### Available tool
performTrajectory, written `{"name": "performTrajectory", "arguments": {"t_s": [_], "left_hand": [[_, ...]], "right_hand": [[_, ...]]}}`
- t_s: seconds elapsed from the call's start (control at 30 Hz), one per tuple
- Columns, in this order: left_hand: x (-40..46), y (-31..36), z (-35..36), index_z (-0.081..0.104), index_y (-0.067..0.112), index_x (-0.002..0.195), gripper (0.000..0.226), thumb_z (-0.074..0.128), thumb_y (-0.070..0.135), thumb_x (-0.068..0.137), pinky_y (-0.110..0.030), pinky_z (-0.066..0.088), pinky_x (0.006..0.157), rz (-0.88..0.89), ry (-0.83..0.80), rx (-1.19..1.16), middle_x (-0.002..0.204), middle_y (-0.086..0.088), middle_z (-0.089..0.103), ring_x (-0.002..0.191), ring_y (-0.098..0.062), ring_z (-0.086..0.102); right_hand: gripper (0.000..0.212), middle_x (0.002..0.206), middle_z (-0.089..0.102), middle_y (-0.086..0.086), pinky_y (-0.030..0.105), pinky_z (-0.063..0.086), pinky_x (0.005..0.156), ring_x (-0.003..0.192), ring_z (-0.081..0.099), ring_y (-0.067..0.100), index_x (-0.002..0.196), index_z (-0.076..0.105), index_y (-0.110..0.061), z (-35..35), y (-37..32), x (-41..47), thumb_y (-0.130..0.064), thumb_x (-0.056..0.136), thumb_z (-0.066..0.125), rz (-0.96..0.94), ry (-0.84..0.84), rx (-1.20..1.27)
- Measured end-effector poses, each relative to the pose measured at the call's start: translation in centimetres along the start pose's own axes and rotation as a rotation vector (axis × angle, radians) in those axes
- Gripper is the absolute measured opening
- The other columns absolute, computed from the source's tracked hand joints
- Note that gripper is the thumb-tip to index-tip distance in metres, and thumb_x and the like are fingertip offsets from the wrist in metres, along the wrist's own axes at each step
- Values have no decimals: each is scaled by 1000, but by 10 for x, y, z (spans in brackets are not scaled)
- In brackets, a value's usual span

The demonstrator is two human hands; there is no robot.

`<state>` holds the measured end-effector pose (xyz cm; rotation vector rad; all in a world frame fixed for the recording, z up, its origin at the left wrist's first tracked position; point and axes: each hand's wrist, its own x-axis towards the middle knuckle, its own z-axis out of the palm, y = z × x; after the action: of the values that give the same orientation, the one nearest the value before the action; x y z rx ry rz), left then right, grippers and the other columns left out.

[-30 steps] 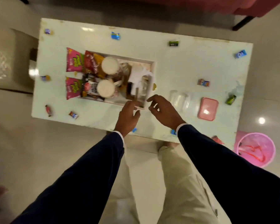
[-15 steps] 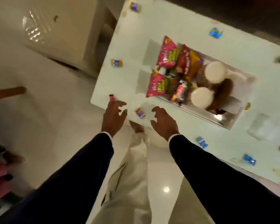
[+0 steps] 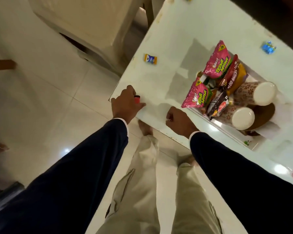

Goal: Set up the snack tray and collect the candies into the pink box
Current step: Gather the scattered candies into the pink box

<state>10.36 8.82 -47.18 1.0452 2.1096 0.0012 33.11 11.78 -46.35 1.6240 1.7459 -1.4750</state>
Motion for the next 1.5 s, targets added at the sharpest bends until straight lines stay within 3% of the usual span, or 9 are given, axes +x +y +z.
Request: {"name": "performTrajectory", "arguments": {"t_s": [0.1,0.3,0.4,0.77,0.93,1.03,1.33,1.4,1.5], "left_hand": [[-3,10,6,51,21,106,25,65,29,88,-46,50,88,16,16,-27,92,2,69,86,-25,68],[-27,30,11,68,13,104,18,69,5,87,-26,54,71,-4,-170,-676,80,4,73,74,-10,70],[-46,41,18,70,7,108,18,64,0,92,-25,56,69,27,-319,-791,85,-1,69,77,-21,72],[-145,169,127,72,8,109,13,65,11,99,-34,57,55,213,-510,-800,88,-14,74,51,-21,58],[-195,250,194,75,14,108,20,71,3,92,-38,63,73,200,-655,-859,95,-9,78,76,-29,77],[-223,297,231,73,7,111,22,76,5,89,-42,64,68,252,-713,-718,104,-11,78,88,-37,78],[-265,429,348,64,20,83,19,83,20,81,-13,45,57,343,-440,-399,83,2,74,68,0,67],[-261,443,364,68,16,86,19,84,25,81,-17,46,65,356,-333,-350,85,4,71,76,-6,67],[-251,455,381,70,16,88,23,82,35,83,-36,57,82,366,-218,-183,97,-2,73,93,-22,71]], "right_hand": [[21,94,65,6,46,58,76,86,68,31,102,57,-15,-7,12,0,-5,84,60,55,-89,190],[29,95,64,1,31,56,65,83,65,21,107,61,-16,-4,39,-16,-1,84,68,80,-83,456],[22,89,73,0,23,52,65,81,69,11,107,69,-14,-6,59,-37,-7,86,71,59,-40,660],[17,91,73,6,19,50,65,78,67,12,109,72,-11,-50,200,-168,-15,93,70,20,245,1111],[21,91,72,21,24,53,64,79,66,21,112,68,-3,-82,295,-236,-8,91,71,57,420,1186],[17,98,74,25,25,53,66,86,72,25,103,69,-5,-102,354,-268,-3,87,73,142,565,1181],[23,104,71,9,31,59,77,88,67,20,104,65,-10,-153,469,-263,-11,85,77,292,751,926],[25,94,68,1,26,56,78,84,63,13,106,66,-9,-165,473,-248,-14,85,78,298,773,840],[21,78,60,-13,6,45,58,67,57,-2,105,65,-11,-178,473,-229,-14,87,75,289,814,800]]}}
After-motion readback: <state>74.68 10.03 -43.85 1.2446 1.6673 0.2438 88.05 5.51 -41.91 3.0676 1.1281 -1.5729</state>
